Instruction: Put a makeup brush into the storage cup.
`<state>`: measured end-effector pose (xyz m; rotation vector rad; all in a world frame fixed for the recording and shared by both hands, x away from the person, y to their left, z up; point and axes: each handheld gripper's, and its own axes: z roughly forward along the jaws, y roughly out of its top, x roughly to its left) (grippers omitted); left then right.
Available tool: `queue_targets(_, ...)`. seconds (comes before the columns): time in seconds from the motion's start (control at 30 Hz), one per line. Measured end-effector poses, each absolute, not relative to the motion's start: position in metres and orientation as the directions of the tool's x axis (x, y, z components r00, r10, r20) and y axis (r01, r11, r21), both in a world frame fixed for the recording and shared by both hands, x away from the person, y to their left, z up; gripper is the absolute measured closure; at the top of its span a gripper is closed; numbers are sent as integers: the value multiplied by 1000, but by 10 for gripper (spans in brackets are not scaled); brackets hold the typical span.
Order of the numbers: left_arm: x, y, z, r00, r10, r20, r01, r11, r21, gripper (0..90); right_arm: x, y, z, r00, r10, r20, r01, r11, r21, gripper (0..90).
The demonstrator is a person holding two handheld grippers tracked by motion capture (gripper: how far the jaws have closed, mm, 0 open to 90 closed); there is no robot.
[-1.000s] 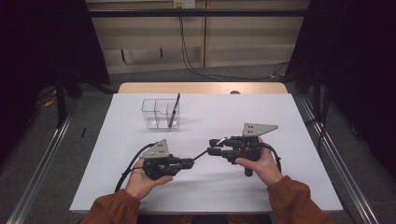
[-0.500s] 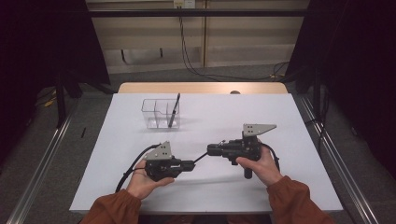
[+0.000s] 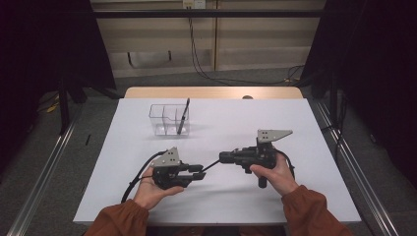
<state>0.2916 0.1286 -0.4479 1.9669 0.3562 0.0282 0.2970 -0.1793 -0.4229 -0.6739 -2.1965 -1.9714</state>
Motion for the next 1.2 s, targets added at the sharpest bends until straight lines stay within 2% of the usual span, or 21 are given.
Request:
queue_targets(0.2, 292, 135, -445, 934, 312, -173, 278, -335, 900, 495, 298, -184, -422, -892, 268, 365, 393, 56, 918, 861)
queue_targets(0.33, 292, 138, -441, 926, 339, -164, 282, -335, 899, 423, 299, -186, -420, -888, 275, 368, 397, 58, 916, 861)
queue_targets(0.47, 291, 140, -438, 911, 379, -164, 298, -328, 896, 274, 299, -187, -419, -886, 272, 375, 406, 69, 911, 861)
queue_targets(0.5, 291, 141, -437, 905, 387, -174, 308, -317, 897, 212, 300, -188, -419, -886, 272, 377, 409, 73, 909, 861)
queue_targets(0.6, 291, 144, -434, 898, 408, -165, 304, -305, 903, 130, 300, -188, -419, -886, 275, 374, 409, 80, 909, 861)
queue_targets(0.8, 294, 150, -431, 881, 436, -182, 323, -274, 906, 46, 301, -192, -417, -879, 289, 379, 418, 86, 904, 861)
queue_targets(1.2, 290, 151, -428, 886, 430, -173, 304, -259, 917, 24, 302, -195, -406, -866, 296, 404, 462, 160, 872, 860)
